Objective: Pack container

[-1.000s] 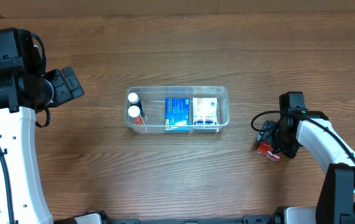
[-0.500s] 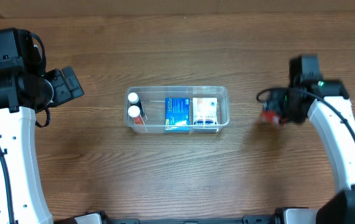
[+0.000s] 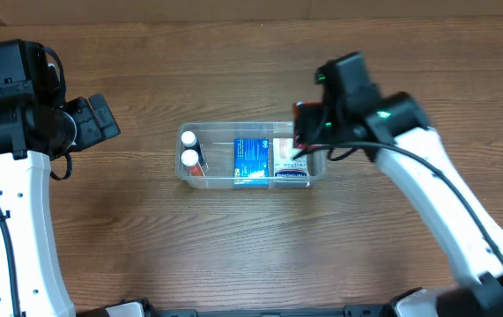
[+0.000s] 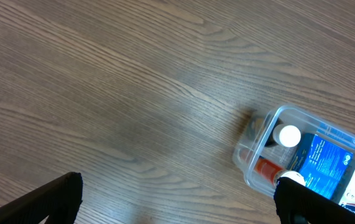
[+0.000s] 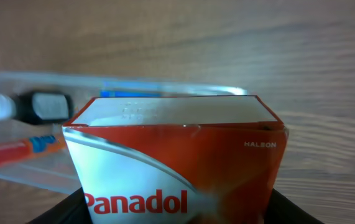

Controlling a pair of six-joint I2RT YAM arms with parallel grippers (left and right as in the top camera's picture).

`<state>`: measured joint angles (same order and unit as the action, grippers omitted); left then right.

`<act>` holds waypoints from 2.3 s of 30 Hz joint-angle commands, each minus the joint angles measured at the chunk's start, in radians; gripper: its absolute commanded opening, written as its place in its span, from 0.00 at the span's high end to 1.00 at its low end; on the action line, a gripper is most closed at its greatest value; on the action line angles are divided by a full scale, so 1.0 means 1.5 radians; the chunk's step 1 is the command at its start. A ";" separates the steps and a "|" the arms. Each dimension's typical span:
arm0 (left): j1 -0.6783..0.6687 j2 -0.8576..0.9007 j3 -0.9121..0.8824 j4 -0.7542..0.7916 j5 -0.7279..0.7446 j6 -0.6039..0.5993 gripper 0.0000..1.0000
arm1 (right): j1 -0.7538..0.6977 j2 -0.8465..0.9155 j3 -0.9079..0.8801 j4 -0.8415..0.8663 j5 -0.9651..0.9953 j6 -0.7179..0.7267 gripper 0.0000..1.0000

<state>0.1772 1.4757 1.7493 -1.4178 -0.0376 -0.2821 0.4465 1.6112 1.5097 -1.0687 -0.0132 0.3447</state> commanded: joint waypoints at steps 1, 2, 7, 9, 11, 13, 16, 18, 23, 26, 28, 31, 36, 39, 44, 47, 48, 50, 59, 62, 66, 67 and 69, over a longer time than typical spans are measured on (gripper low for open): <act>-0.001 0.001 0.004 0.001 0.008 -0.007 0.00 | 0.010 0.070 0.001 0.003 0.001 0.005 0.35; -0.001 0.001 0.004 0.001 0.008 -0.007 0.00 | 0.010 0.088 0.000 0.003 -0.002 0.005 0.35; -0.001 0.001 0.004 0.004 0.008 -0.007 0.00 | 0.010 0.148 0.000 0.004 -0.013 0.004 0.35; -0.001 0.001 0.004 0.005 0.008 -0.007 0.00 | 0.010 0.154 0.000 0.004 -0.013 0.003 0.34; -0.001 0.001 0.004 0.006 0.008 -0.007 0.00 | 0.010 0.154 0.000 0.009 -0.013 -0.004 0.29; -0.001 0.001 0.004 0.006 0.008 -0.007 0.00 | 0.010 0.154 0.000 0.011 -0.013 -0.004 0.13; -0.001 0.001 0.004 0.006 0.008 -0.006 0.00 | 0.010 0.153 0.003 0.010 -0.006 -0.004 0.00; -0.001 0.001 0.004 0.004 0.009 -0.006 0.00 | 0.010 0.147 0.012 0.008 0.017 -0.003 0.00; -0.025 0.001 0.004 0.019 0.078 0.084 0.00 | -0.006 0.082 0.038 0.033 0.094 0.005 0.00; -0.055 0.001 0.004 0.042 0.076 0.105 0.00 | -0.050 0.041 0.038 0.077 0.096 0.004 0.00; -0.071 0.002 0.004 0.058 0.075 0.124 0.00 | -0.080 0.035 0.038 0.092 0.096 -0.007 0.00; -0.085 0.008 0.004 0.084 0.075 0.130 0.00 | -0.122 0.035 0.038 0.103 0.096 -0.011 0.00; -0.087 0.021 0.004 0.102 0.075 0.128 0.00 | -0.170 0.035 0.038 0.108 0.079 -0.073 0.00; -0.087 0.027 0.004 0.110 0.070 0.129 0.00 | -0.181 0.033 0.038 0.098 0.071 -0.108 0.00; -0.087 0.021 0.004 0.087 0.073 0.132 0.00 | -0.181 -0.008 0.038 0.069 0.099 -0.068 0.00; -0.088 0.000 0.004 0.067 0.072 0.134 0.00 | -0.181 -0.059 0.038 0.046 0.114 -0.042 0.00; -0.088 -0.009 0.004 0.059 0.072 0.134 0.00 | -0.181 -0.076 0.038 0.038 0.114 -0.037 0.00; -0.089 -0.036 -0.001 0.047 0.072 0.134 0.00 | -0.181 -0.111 0.036 0.019 0.117 -0.028 0.00; -0.089 -0.324 -0.160 0.094 0.070 0.162 0.00 | -0.172 -0.336 -0.056 -0.035 0.166 0.038 0.00; -0.089 -0.431 -0.234 0.122 0.066 0.173 0.00 | -0.171 -0.438 -0.131 -0.034 0.184 0.063 0.00; -0.089 -0.534 -0.316 0.135 0.052 0.173 0.00 | -0.171 -0.583 -0.251 -0.026 0.190 0.064 0.00; -0.089 -0.544 -0.325 0.134 0.052 0.173 0.00 | -0.171 -0.604 -0.269 -0.027 0.191 0.065 0.00; -0.089 -0.558 -0.343 0.127 0.053 0.173 0.00 | -0.171 -0.652 -0.311 -0.028 0.191 0.065 0.00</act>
<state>0.0517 0.6659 1.2930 -1.2270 0.0593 -0.0479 0.1848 0.7082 1.1255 -1.1179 0.2504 0.4255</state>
